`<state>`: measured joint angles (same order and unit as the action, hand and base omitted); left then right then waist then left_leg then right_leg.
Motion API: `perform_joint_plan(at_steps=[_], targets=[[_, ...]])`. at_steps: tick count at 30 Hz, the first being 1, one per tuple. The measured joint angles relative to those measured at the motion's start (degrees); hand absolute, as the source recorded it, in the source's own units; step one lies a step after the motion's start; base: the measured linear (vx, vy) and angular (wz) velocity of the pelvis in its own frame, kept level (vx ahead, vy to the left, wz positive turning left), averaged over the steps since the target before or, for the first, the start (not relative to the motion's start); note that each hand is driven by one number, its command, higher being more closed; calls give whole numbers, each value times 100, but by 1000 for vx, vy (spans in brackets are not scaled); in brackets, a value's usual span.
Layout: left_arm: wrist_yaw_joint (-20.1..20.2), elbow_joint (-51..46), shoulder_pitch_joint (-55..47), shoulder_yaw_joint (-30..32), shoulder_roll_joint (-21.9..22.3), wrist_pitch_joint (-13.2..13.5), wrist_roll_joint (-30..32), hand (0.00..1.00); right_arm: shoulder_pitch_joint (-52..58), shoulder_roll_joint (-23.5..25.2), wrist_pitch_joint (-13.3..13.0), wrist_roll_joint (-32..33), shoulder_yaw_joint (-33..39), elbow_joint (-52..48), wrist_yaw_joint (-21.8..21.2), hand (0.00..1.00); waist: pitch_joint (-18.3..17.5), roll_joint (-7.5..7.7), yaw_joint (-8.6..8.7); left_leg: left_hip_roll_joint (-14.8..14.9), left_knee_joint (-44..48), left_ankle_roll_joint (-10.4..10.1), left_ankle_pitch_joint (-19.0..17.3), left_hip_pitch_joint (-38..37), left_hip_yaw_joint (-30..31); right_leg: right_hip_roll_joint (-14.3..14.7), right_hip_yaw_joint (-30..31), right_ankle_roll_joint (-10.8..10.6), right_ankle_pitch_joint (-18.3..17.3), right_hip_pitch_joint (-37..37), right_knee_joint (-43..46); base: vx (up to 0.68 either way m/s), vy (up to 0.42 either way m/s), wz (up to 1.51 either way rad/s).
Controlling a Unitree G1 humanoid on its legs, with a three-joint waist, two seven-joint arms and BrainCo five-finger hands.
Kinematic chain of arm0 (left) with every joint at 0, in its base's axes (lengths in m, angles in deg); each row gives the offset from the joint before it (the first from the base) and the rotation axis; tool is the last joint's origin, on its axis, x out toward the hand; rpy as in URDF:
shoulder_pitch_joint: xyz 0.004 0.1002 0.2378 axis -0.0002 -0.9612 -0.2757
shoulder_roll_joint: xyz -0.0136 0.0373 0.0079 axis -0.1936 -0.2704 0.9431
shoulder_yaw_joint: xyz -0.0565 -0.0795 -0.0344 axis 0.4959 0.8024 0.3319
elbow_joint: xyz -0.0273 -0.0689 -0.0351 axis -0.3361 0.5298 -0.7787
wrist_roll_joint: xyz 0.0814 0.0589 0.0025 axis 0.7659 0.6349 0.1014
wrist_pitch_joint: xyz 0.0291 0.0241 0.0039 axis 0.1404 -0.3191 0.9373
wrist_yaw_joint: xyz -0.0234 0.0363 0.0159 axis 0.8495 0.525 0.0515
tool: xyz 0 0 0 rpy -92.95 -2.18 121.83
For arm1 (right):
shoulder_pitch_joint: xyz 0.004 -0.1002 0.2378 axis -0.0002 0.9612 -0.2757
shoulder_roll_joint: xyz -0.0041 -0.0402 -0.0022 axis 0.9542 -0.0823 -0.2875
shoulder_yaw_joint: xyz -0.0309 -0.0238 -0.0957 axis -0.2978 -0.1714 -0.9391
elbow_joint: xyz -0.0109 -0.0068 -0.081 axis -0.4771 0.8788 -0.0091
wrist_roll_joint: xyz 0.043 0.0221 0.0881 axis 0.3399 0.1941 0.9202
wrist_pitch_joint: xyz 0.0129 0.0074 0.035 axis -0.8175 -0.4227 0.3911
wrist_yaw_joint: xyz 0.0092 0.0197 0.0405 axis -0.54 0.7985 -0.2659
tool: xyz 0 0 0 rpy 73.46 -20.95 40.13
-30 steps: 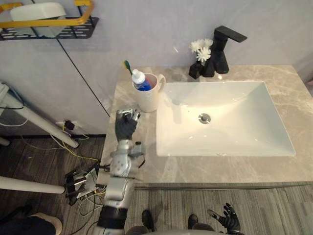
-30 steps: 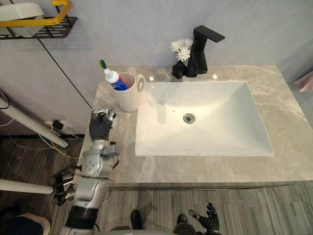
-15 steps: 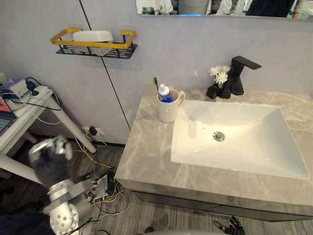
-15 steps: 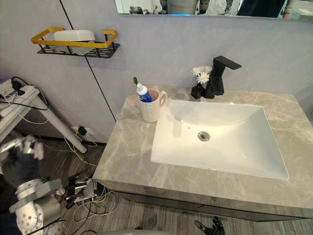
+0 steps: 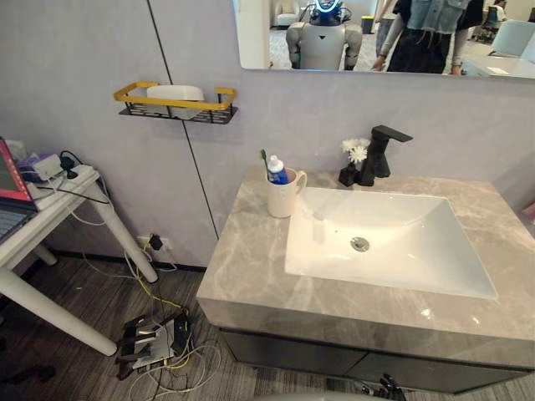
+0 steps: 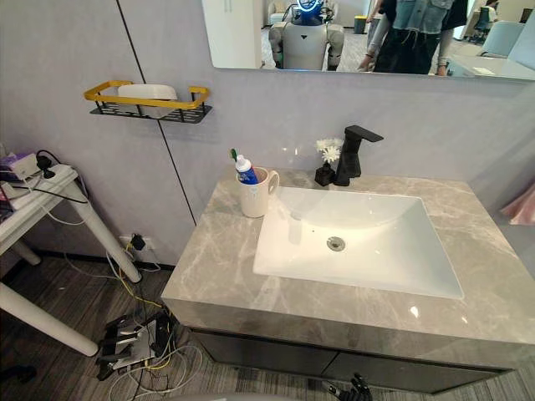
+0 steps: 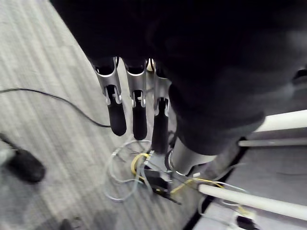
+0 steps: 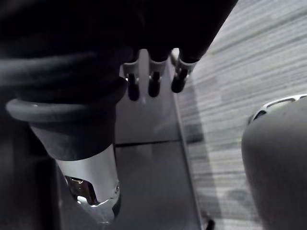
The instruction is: Organize washtable
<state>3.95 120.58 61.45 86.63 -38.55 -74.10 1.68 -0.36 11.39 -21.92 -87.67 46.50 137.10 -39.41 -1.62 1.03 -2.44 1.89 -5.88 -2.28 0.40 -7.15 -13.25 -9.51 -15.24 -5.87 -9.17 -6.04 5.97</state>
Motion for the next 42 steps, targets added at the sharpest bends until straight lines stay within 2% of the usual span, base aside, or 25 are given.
perform_joint_plan(at_steps=[5,6,7,9,10,11,12,13,15,16,17,20,22,24,25,27,29,31,34,36,37,38,39,41,42], targets=[[542,361,52,19,-3,-66,-43,0,-232,-150,211,-106,247,490,-5,0,62,6,-6,16,47,-1,-26,-34,-432,76,431,23,138,145,33,-6,20,-42],[638,369,115,-94,-59,-67,-39,0,-279,-157,231,-104,247,488,-10,0,143,9,1,31,168,3,-93,15,-460,76,453,23,139,217,129,-65,3,-21],[761,444,314,-342,-175,-78,-5,0,-318,-154,246,-89,275,470,-17,0,258,72,29,114,797,69,-374,369,-499,45,414,135,222,408,441,-107,22,-15],[889,473,596,-484,-176,-130,79,0,-345,-261,227,-84,374,433,-16,0,389,-172,-3,448,1397,171,-638,761,-513,177,354,318,447,740,793,-114,26,-13],[911,467,656,-477,-137,-148,131,0,-400,-286,238,-81,396,414,-17,0,458,-245,-5,525,1494,214,-676,847,-569,142,311,340,390,826,1105,-98,19,-17],[916,446,760,-458,-182,-149,240,0,-454,-288,250,-87,383,416,-27,0,650,-171,38,534,1694,246,-725,877,-588,-40,240,405,39,1159,2514,-82,4,0],[916,411,770,-466,-258,-152,273,0,-356,-175,247,-84,395,500,-29,0,655,-63,64,486,1803,278,-749,939,-581,-178,247,327,-158,1235,3486,-87,2,10],[919,406,765,-464,-299,-147,267,0,-310,-142,243,-75,470,565,-30,0,614,22,48,464,1834,276,-744,972,-573,-202,273,320,-203,1168,3849,-73,-65,11],[991,401,757,-466,-386,-145,265,0,-330,-106,245,-93,475,754,-78,0,499,190,6,403,1955,239,-695,1171,-578,-255,293,283,-218,843,3648,-62,-124,-6],[1030,377,761,-474,-417,-141,262,0,-378,-106,261,-123,426,847,-140,0,443,260,-16,370,2156,226,-656,1426,-598,-224,300,153,-456,667,2921,-70,-172,-16],[1023,360,761,-545,-401,-146,263,0,-471,-145,275,-142,384,885,-160,0,394,237,-33,412,2147,205,-489,1645,-619,-91,269,140,-621,577,2273,-90,-163,-16],[1002,366,777,-899,-403,-161,199,0,-671,-354,270,-145,165,890,-142,0,496,-5,-13,477,1731,118,-26,1887,-620,173,201,119,-638,407,1147,-192,-145,-12],[984,369,849,-1029,-402,-153,192,0,-812,-494,262,-146,-53,889,-131,0,676,-77,-33,527,1559,33,237,1936,-532,351,99,153,-618,299,725,-325,-169,4],[965,394,863,-1207,-405,-160,189,0,-875,-603,243,-134,-216,887,-116,0,723,-181,26,592,1219,-59,636,1892,-424,461,-61,298,-532,365,672,-308,-136,15],[966,411,880,-1274,-421,-148,189,0,-896,-617,227,-122,-248,883,-101,0,727,-182,18,629,1207,-121,649,1927,-389,462,-145,366,-498,424,649,-273,-100,16],[961,405,971,-1263,-421,-141,185,0,-930,-603,203,-83,-247,856,-78,0,752,-155,13,723,1991,-86,235,2104,-260,432,-269,510,-408,555,683,-255,-15,12],[959,378,979,-1258,-417,-134,187,0,-916,-571,193,-18,-240,844,-81,0,775,-114,37,787,3094,-50,-466,2094,184,367,-270,512,-300,559,691,-226,106,9],[941,384,966,-1181,-401,-139,198,0,-889,-563,191,7,-233,800,-100,0,780,-110,34,882,3601,-207,-878,1865,573,354,-176,422,-181,586,670,-157,203,-14],[894,416,965,-1109,-381,-145,199,0,-888,-536,187,16,-141,793,-135,0,790,-115,51,875,3557,-570,-1449,1543,1293,383,113,238,103,790,624,-145,293,-45],[895,411,956,-992,-319,-153,203,0,-887,-508,183,25,-109,790,-137,0,818,-224,84,777,3371,-526,-1801,1442,1484,426,343,138,255,911,540,-185,331,-61],[894,410,976,-969,-413,-158,202,0,-897,-432,167,27,-104,777,-138,0,806,-23,168,598,3159,-367,-1881,1409,1440,327,499,59,384,1046,498,-206,282,-56],[895,404,1019,-990,-493,-169,217,0,-838,-312,155,27,8,741,-145,0,783,132,189,468,3177,-344,-1864,1491,1259,184,652,30,535,1210,477,-217,267,-58],[898,403,1034,-1017,-514,-177,243,0,-811,-272,159,31,51,714,-150,0,774,152,179,434,3252,-298,-1891,1557,1151,129,756,5,614,1300,471,-229,272,-71],[905,415,1097,-1210,-525,-195,402,0,-748,-265,213,30,113,556,-174,0,812,51,200,368,3665,-36,-2039,1842,738,61,1124,-48,910,1588,366,-249,292,-83],[906,418,1123,-1220,-516,-196,449,0,-732,-282,230,29,110,503,-181,0,814,18,199,385,3697,52,-2072,1885,589,24,1113,41,972,1662,318,-222,258,-104]])
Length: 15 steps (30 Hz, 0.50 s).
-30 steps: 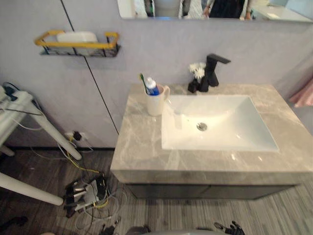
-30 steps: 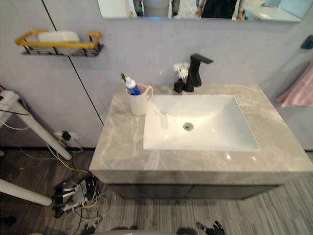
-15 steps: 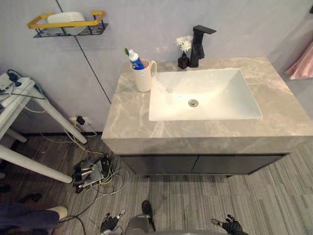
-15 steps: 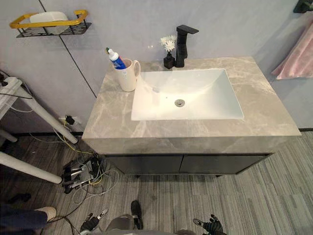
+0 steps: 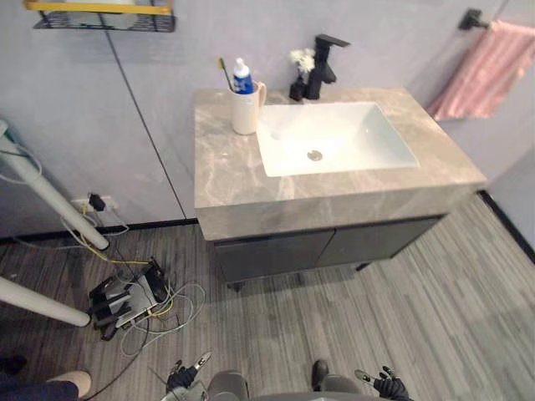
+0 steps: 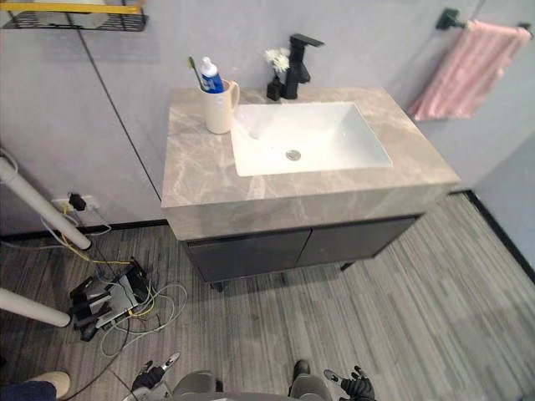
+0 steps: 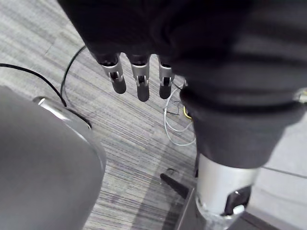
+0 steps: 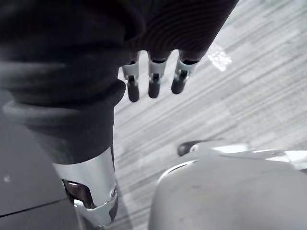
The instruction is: Organize washtable
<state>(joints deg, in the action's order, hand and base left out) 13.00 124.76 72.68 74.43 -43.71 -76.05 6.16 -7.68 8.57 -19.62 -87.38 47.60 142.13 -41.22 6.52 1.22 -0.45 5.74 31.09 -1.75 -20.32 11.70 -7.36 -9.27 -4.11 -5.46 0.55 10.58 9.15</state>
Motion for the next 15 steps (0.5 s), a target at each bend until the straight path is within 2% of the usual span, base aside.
perform_joint_plan(at_steps=[1,2,3,5,6,8,9,10,12,13,14,15], targets=[[-3,8,-9,4,29,0,7,0,17,-31,28,0,9,-89,-13,0,-11,-61,-15,55,-100,242,96,58,-443,-170,-388,351,-79,149,-40,-201,187,-106],[-8,3,13,15,67,-7,18,0,7,-78,30,-1,3,-147,-21,0,-5,-143,-37,151,-171,299,129,38,-657,-264,-734,422,-60,248,136,-216,242,-191],[-8,27,7,37,98,-19,77,0,-93,-141,26,-7,-9,-217,-21,0,46,-199,-59,285,-482,403,263,-300,-1231,-519,-1689,517,-191,408,831,-184,186,-205],[-5,104,-39,37,79,-37,230,0,-111,-166,20,-9,-24,-252,-23,0,66,-305,-57,423,-769,400,360,-654,-1886,-699,-2446,787,-393,256,1468,-117,97,-203],[5,197,-60,29,73,-60,320,0,-111,-171,11,-11,-42,-234,-30,0,-9,-348,-44,545,-975,349,429,-840,-2349,-704,-2872,906,-615,32,1830,-109,17,-197],[32,437,31,13,-5,-81,448,0,-125,-167,-26,-10,-75,-70,-53,0,-152,-291,-8,648,-1151,273,549,-988,-2937,-820,-3377,904,-945,-354,2122,-42,-55,-183],[103,541,78,30,-75,-125,441,0,-175,-155,-32,-11,-140,107,-67,0,-236,-179,-36,734,-1127,218,581,-998,-3390,-987,-3775,919,-1066,-578,2111,31,-240,-203],[115,530,110,41,-164,-150,445,0,-308,-134,-32,-14,-294,363,-96,0,-309,-23,-67,913,-789,217,551,-927,-3809,-1059,-4011,772,-1009,-610,1911,22,-287,-254],[110,689,144,96,-193,-207,447,0,-452,-133,-41,-14,-358,481,-153,0,-308,-174,-53,1213,-651,189,513,-971,-4046,-652,-4298,1056,-810,-464,1641,-38,-235,-238],[110,803,114,79,-161,-234,450,0,-530,-186,-82,-22,-353,488,-186,0,-344,-264,-42,1147,-1244,171,516,-1179,-4218,-280,-4269,1134,-609,-420,1110,-81,-212,-248],[108,839,114,73,-101,-243,452,0,-547,-253,-81,-41,-381,541,-193,0,-411,-282,-8,1124,-1533,-117,754,-1474,-4677,-185,-4436,1017,-915,-426,856,-29,-216,-225],[108,813,123,72,-105,-240,463,0,-545,-253,-86,-48,-436,572,-203,0,-392,-161,27,1117,-1416,-199,774,-1549,-4934,-302,-4619,919,-1117,-404,909,85,-254,-195]])
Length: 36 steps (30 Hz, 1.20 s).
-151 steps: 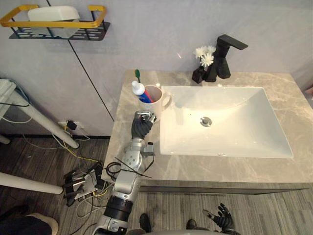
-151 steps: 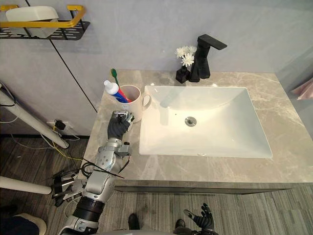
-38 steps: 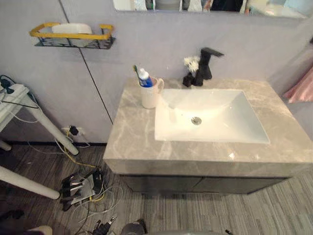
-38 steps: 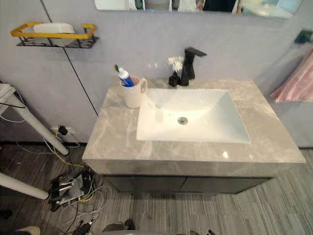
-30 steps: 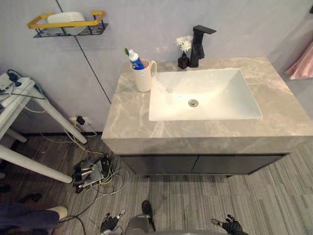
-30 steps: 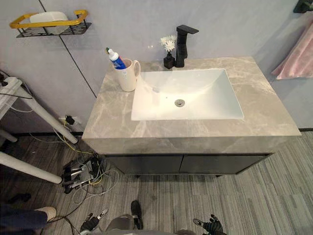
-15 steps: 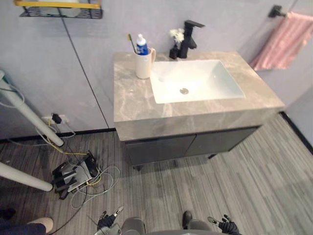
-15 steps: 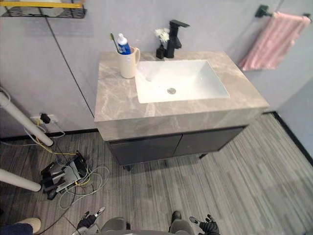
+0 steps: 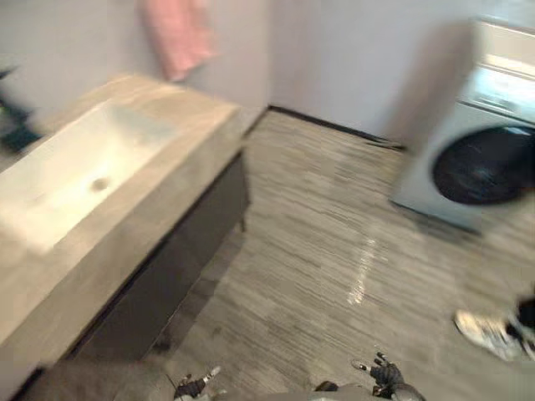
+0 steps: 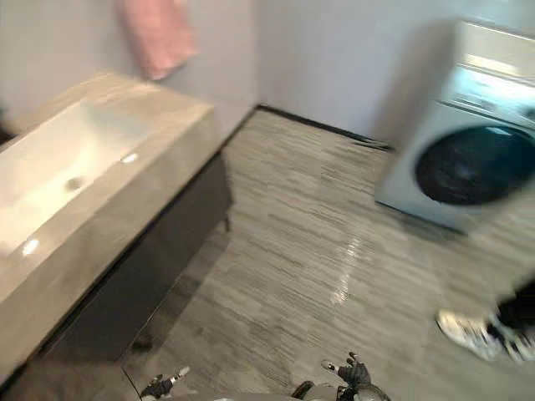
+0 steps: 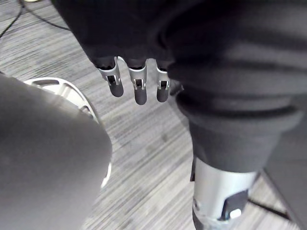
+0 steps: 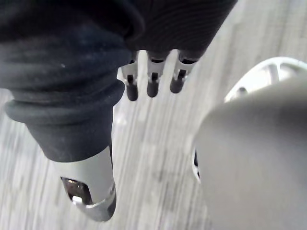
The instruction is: Organize washtable
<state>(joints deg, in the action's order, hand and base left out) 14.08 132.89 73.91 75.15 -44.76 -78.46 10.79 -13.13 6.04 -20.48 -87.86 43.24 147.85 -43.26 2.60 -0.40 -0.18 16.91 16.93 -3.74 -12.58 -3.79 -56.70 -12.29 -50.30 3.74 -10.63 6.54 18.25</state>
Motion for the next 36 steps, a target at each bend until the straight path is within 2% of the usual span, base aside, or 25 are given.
perform_joint_plan(at_steps=[1,2,4,6,7,8,9,10,12,14,16,17,18,19,21,22,24,25,26,27,28,29,31,32,36], targets=[[-12,-48,23,13,10,-1,31,0,-55,-68,15,-14,-78,109,-27,0,45,-10,43,211,387,-174,-111,-133,-306,231,368,-53,56,88,13,175,-246,-183],[-28,-52,-2,24,7,-2,80,0,-64,-74,7,-104,-161,110,-32,0,42,-14,52,513,759,-180,-116,-300,-479,594,729,65,126,56,-172,163,-237,-190],[-59,-74,-37,16,30,-4,261,0,-57,-86,-20,-177,-214,125,-64,0,55,-46,103,1017,1500,-124,-83,-604,-459,1042,1333,132,133,-127,-414,147,-194,-203],[-91,-78,-56,22,26,3,352,0,-44,-84,-55,-184,-254,143,-94,0,61,-46,108,1479,2507,496,290,-652,1,1393,2027,244,101,-285,-519,163,-138,-208],[-120,-101,-67,45,-35,50,431,0,-43,-42,-56,-188,-263,163,-103,0,112,54,118,1641,3238,1130,493,-391,748,1547,2517,312,102,-391,-596,136,-51,-159],[-117,-122,-63,113,-42,68,450,0,-53,-53,-55,-187,-251,188,-102,0,123,52,116,1585,3524,1288,268,-175,1214,1612,2759,342,103,-432,-619,152,-15,-199],[-111,-191,-55,223,-39,109,494,0,-78,-68,-48,-192,-251,200,-103,0,151,71,110,1174,3797,1176,-117,349,2314,1679,3219,447,46,-479,-634,121,33,-180],[-119,-279,-51,240,-37,120,494,0,-92,-77,-45,-213,-255,242,-121,0,200,103,77,767,3799,903,-319,625,3018,1709,3584,455,43,-563,-633,159,86,-209],[-140,-380,-108,133,-92,126,579,0,-98,-105,-53,-314,-270,302,-129,0,303,112,-72,23,3470,554,-567,1121,4058,1836,4612,400,93,-801,-584,196,193,-239],[-142,-383,-156,86,-140,126,649,0,-125,-109,-67,-317,-276,297,-129,0,370,116,-65,-393,2839,357,-659,1435,4757,1888,5238,332,66,-825,-513,122,213,-212],[-159,-393,-292,-81,-178,177,650,0,-161,-162,-78,-313,-306,295,-134,0,471,50,-92,-1173,1674,76,-638,1730,6814,1988,6279,155,-92,-659,-264,149,318,-245],[-157,-388,-332,-138,-177,180,650,0,-197,-183,-80,-317,-309,295,-133,0,494,31,-92,-1331,1491,-23,-582,1750,7319,2015,6536,78,-141,-607,-162,184,461,-227],[-156,-367,-377,-261,-162,185,649,0,-125,-249,-82,-325,-306,295,-132,0,564,-61,-86,-1519,1232,-337,-398,1696,8091,2097,6978,-88,-258,-573,18,158,413,-188],[-150,-359,-376,-294,-140,185,653,0,-69,-235,-70,-360,-278,311,-122,0,605,-99,-84,-1535,1408,-314,-380,1638,7922,2114,7299,-232,-339,-565,194,200,512,-206],[-156,-371,-369,-290,-252,236,652,0,52,-108,-70,-370,-68,295,-138,0,613,80,-62,-1505,1492,-150,-599,1632,7248,2002,7861,-358,-258,-482,96,109,394,-169],[-166,-382,-356,-277,-279,245,654,0,74,-44,-59,-376,18,294,-142,0,571,159,-85,-1406,1614,1,-741,1710,6764,1945,8276,-491,-164,-388,-77,22,439,-212],[-179,-376,-355,-299,-302,235,656,0,43,-31,-48,-410,92,303,-205,0,542,155,-73,-1158,1557,186,-810,1709,6040,1838,8301,-539,297,-183,-361,-7,422,-223],[-225,-421,-350,-330,-320,242,653,0,-5,-55,-29,-409,86,310,-241,0,533,141,-88,-1014,1345,396,-684,1625,5466,1674,7595,-540,575,-11,-466,-5,357,-200],[-259,-417,-323,-444,-359,246,642,0,30,-61,-10,-392,98,301,-238,0,535,135,-42,-1045,1109,572,-573,1510,5121,1287,6276,-542,742,94,-506,-5,326,-178],[-259,-414,-284,-495,-381,245,642,0,84,-56,-7,-345,137,295,-236,0,532,126,-25,-1084,988,620,-535,1446,4986,1055,5575,-559,778,60,-554,-2,289,-125],[-257,-426,-216,-495,-389,258,599,0,245,-46,-14,-238,225,289,-208,0,510,86,-26,-1129,806,701,-481,1338,4720,720,4476,-560,781,-67,-593,-6,209,-84],[-258,-420,-178,-485,-398,272,596,0,291,-47,-11,-216,287,289,-210,0,477,51,-34,-1143,710,735,-461,1287,4563,617,4023,-559,781,-191,-639,-7,167,-95],[-248,-378,-148,-470,-429,269,593,0,321,-32,19,-217,329,299,-235,0,420,90,-55,-1211,476,823,-393,1062,4175,587,3662,-563,803,-491,-974,-40,43,-92],[-239,-274,-153,-431,-418,257,593,0,392,-20,14,-216,328,293,-239,0,391,38,-47,-1240,375,821,-375,947,4013,564,3626,-654,877,-585,-1175,-55,8,-73],[-211,-141,-271,-420,-319,227,577,0,438,-29,34,-222,257,302,-240,0,162,58,-52,-1336,35,717,-206,758,3718,539,3905,-897,1102,-622,-1643,-52,-11,-43]])
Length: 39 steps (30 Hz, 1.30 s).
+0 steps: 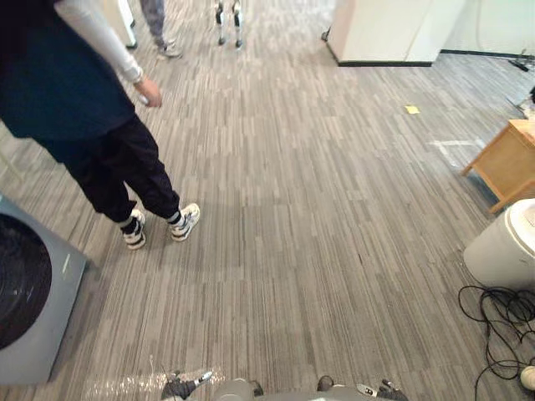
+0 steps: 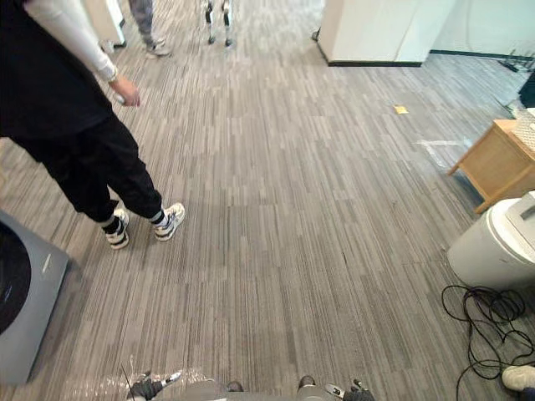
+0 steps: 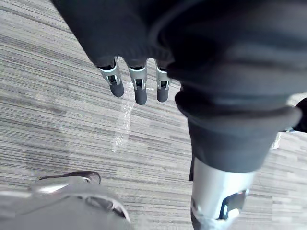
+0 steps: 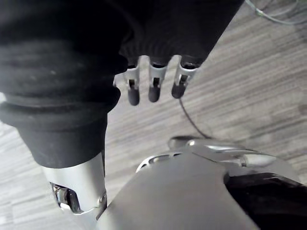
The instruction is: Organize washtable
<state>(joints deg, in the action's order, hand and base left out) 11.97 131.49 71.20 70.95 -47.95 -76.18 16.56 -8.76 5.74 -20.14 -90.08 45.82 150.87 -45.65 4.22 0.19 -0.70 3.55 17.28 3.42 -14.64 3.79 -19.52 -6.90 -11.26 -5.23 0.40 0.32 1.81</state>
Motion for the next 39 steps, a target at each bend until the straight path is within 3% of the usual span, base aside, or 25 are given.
perform_joint_plan(at_steps=[3,12,15,16,17,18,19,20,21,22,23,24,26,27,29,31,32,33,34,35,36,37,39], targets=[[-12,15,-63,5,1,-8,-165,0,20,-30,29,47,-188,1,-1,0,-53,59,1,-19,-263,-126,153,-139,-61,10,78,24,61,-15,-112,-94,-42,-18],[-2,-7,-212,159,11,2,-208,0,61,-23,35,94,-573,9,-7,0,-252,253,-15,-227,-593,-74,351,-234,7,-68,91,-7,258,-120,-365,-76,-6,4],[-13,-1,-249,217,-12,-4,-197,0,69,-7,34,116,-570,14,-7,0,-257,303,-2,-302,-594,-106,294,-219,113,-141,9,20,180,-119,-230,-36,65,21],[-13,3,-246,326,1,-12,-196,0,64,-10,23,160,-556,30,-9,0,-198,245,28,-209,-240,-166,84,-106,227,-115,-49,90,5,-132,24,39,25,41],[-11,-1,-252,465,50,-14,-195,0,35,-40,21,159,-559,53,-19,0,-101,201,14,11,313,-392,-263,17,316,-10,-112,207,-257,-208,357,34,15,41],[-13,15,-279,584,70,-17,-196,0,36,-59,21,153,-575,61,-20,0,-84,184,3,143,584,-501,-378,35,335,86,-110,293,-410,-237,551,60,-53,28],[-10,16,-399,767,77,-38,-197,0,34,-88,22,106,-656,62,-20,0,-81,164,-37,414,1039,-700,-622,60,328,356,-153,349,-723,-255,1153,70,-111,9],[-16,21,-543,894,72,-81,-187,0,13,-125,23,17,-841,52,-13,0,-79,166,-76,616,1355,-675,-833,58,295,605,-266,416,-1136,-243,1839,94,-128,-2],[-23,16,-576,883,68,-121,-178,0,5,-115,22,-27,-856,52,-18,0,-71,194,-107,647,1554,-666,-850,92,298,633,-294,482,-1336,-285,1951,99,-136,-1],[-29,55,-624,872,29,-181,-153,0,-52,-30,19,-86,-809,60,-5,0,-10,232,-153,739,2468,-746,-709,518,327,627,-340,582,-1638,-459,1636,41,-103,10],[-23,61,-588,823,59,-208,-151,0,-60,-84,49,-119,-777,62,-26,0,31,270,-138,763,2729,-753,-755,755,397,640,-307,599,-1652,-458,1558,15,-74,15],[-15,65,-601,843,152,-234,-151,0,-108,-110,93,-203,-799,73,-17,0,41,267,-211,682,2626,-681,-780,1094,454,563,-243,609,-1644,-469,1430,17,-25,4],[-9,67,-634,858,202,-242,-152,0,-290,-107,88,-241,-812,82,-15,0,60,229,-210,585,1912,-728,-678,1556,557,461,-106,594,-1652,-413,1306,128,46,-20],[3,66,-638,838,231,-250,-151,0,-366,-147,78,-311,-839,106,-19,0,57,232,-265,540,1213,-678,-202,1783,674,361,17,496,-1710,-394,1276,179,104,-34],[11,68,-642,835,263,-272,-146,0,-365,-186,89,-317,-827,189,-20,0,33,188,-363,518,1239,-586,267,1876,670,235,187,341,-1817,-406,1286,263,176,-42],[59,68,-640,841,252,-275,-148,0,-365,-164,90,-316,-778,192,-26,0,-3,214,-350,402,1687,-450,308,2053,705,64,262,204,-1985,-435,1404,368,244,-30],[96,95,-675,841,206,-272,-148,0,-291,-112,87,-316,-692,258,-17,0,-105,253,-347,281,1833,-252,147,1999,632,-57,313,109,-2105,-432,1582,613,318,-21],[102,168,-644,856,108,-270,-148,0,-197,5,79,-313,-476,282,-28,0,-175,440,-334,65,1930,-103,-177,1888,535,-301,378,89,-2187,-219,2342,672,319,2],[109,242,-520,876,68,-284,-147,0,-133,69,72,-285,-251,284,-51,0,-129,507,-304,-97,1983,56,-390,1607,514,-528,521,210,-1936,156,3624,794,368,17],[117,268,-476,871,5,-306,-140,0,-79,145,59,-221,-59,264,-53,0,-73,562,-298,-226,1953,150,-516,1273,506,-655,687,399,-1425,424,4616,569,258,29],[116,266,-462,855,-24,-319,-129,0,-45,164,60,-188,-42,258,-62,0,-12,506,-260,-289,1930,201,-594,1027,527,-715,751,505,-1009,573,5173,579,193,44],[114,253,-461,800,-84,-345,-68,0,-3,181,65,-184,-33,274,-119,0,4,527,-128,-393,1841,285,-755,512,664,-710,808,496,-808,700,6070,486,114,60],[117,239,-399,783,-99,-373,-17,0,18,179,63,-185,-40,266,-142,0,13,513,-21,-467,1367,328,-847,-288,860,-589,652,610,-1139,908,6622,566,111,52]])
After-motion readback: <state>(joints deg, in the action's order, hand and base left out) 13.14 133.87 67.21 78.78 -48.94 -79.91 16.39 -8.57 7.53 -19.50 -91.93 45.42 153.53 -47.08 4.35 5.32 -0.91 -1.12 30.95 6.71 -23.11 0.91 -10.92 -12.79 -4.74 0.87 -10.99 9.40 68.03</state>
